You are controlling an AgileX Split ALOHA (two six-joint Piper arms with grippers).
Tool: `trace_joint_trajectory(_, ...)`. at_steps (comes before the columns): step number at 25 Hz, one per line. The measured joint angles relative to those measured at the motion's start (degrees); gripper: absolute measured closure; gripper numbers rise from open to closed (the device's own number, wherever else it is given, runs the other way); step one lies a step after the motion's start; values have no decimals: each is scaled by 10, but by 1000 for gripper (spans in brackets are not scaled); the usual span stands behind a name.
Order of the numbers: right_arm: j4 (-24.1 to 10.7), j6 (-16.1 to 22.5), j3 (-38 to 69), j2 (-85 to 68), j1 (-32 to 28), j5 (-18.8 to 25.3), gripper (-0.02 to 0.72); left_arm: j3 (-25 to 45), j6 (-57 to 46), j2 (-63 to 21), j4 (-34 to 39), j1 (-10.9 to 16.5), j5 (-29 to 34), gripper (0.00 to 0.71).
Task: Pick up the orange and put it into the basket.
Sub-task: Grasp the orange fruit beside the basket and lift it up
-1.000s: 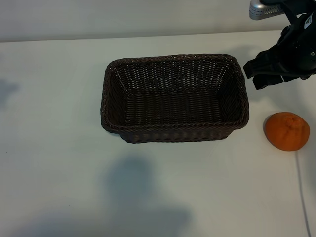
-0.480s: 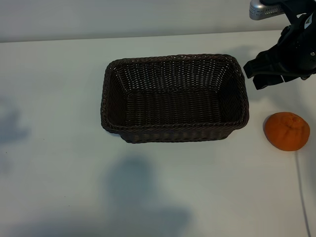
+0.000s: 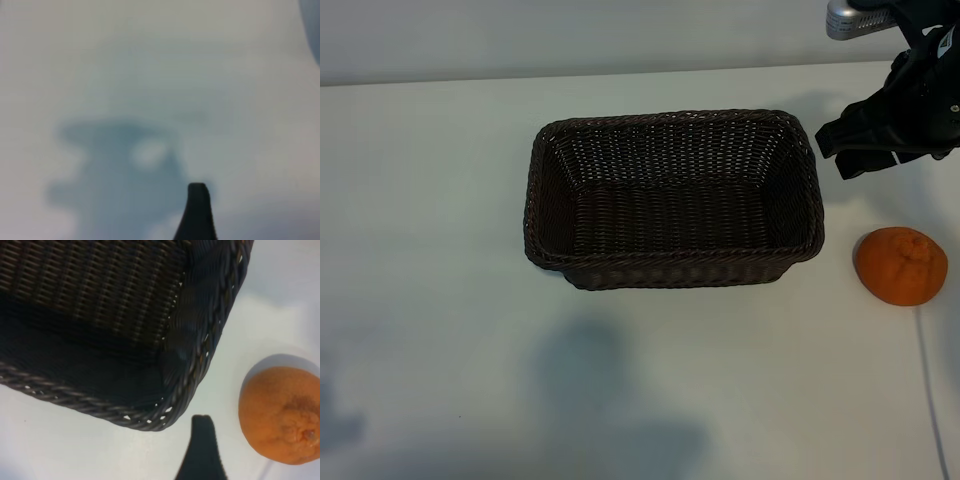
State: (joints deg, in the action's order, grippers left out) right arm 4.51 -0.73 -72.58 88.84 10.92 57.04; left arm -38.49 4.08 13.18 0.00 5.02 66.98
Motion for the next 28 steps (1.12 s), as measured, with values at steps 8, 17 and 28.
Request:
trace_joint_trajectory(8, -1, 0, 0, 0, 0, -3, 168, 77, -2, -59, -23, 0, -1, 114)
trace_joint_trajectory(17, -2, 0, 0, 0, 0, -19, 168, 96, -17, -59, -25, 0, -44, 114)
trace_joint_trajectory(28, -60, 65, 0, 12, 0, -34, 168, 98, -17, -97, -27, -5, -46, 114)
